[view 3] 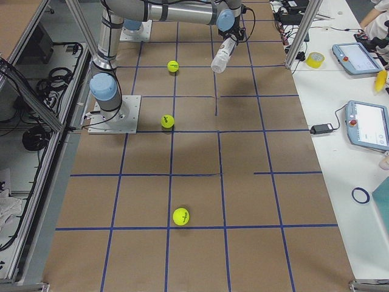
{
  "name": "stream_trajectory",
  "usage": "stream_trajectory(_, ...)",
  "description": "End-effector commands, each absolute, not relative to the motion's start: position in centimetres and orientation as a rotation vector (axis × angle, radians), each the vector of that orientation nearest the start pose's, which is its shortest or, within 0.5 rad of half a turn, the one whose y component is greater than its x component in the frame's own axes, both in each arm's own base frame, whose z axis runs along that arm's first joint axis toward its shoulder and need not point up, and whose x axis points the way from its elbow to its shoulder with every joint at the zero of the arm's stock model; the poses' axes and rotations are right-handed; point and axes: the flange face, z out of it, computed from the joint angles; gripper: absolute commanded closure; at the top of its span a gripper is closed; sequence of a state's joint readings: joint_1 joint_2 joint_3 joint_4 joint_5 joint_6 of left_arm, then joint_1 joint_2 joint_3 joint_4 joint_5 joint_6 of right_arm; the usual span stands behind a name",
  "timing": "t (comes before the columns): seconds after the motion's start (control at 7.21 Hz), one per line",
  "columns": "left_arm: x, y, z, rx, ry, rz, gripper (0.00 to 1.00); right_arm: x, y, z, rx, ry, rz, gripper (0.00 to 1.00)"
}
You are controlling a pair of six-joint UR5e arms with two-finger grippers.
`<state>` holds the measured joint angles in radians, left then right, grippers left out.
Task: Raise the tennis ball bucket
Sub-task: 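Lift the can with the right gripper and carry it toward table center, then lay the can on its side at center and open the right gripper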
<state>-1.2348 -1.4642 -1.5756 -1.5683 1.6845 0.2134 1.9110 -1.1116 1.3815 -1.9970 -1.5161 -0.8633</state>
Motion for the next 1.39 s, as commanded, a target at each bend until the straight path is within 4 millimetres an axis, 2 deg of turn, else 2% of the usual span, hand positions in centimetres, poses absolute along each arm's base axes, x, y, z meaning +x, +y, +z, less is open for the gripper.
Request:
stream_trajectory(0.0,8.0,-46.8,53.3,-0.254,3.054,-0.117,0.00,46.8,-54.8,30.1,-2.136,2.274,-0.347,0.83)
stream_trajectory(0.14,8.5,-46.6,53.1,-0.271,3.056,-0.109,0.00,48.6,-54.7,27.8,-2.211,2.203,-0.395,0.84)
stream_trajectory(0.28,8.0,-46.6,53.0,-0.259,3.061,-0.109,0.00,49.1,-54.7,26.3,-2.241,2.172,-0.380,0.84)
stream_trajectory(0.42,8.0,-46.5,53.0,-0.259,3.058,-0.107,0.00,49.0,-54.7,25.6,-2.316,2.122,-0.352,0.84)
stream_trajectory(0.83,7.9,-46.3,53.0,-0.252,3.058,-0.104,0.00,48.8,-54.7,23.7,-2.353,2.147,-0.297,0.82)
stream_trajectory(0.97,7.9,-46.3,53.0,-0.254,3.057,-0.104,0.00,49.0,-54.6,22.9,-2.335,2.162,-0.284,0.74)
stream_trajectory(1.11,7.9,-46.3,53.0,-0.252,3.058,-0.104,0.00,49.1,-54.6,22.1,-2.321,2.161,-0.268,0.53)
stream_trajectory(1.25,7.9,-46.3,53.0,-0.254,3.057,-0.104,0.00,49.2,-54.6,21.5,-2.321,2.148,-0.256,0.12)
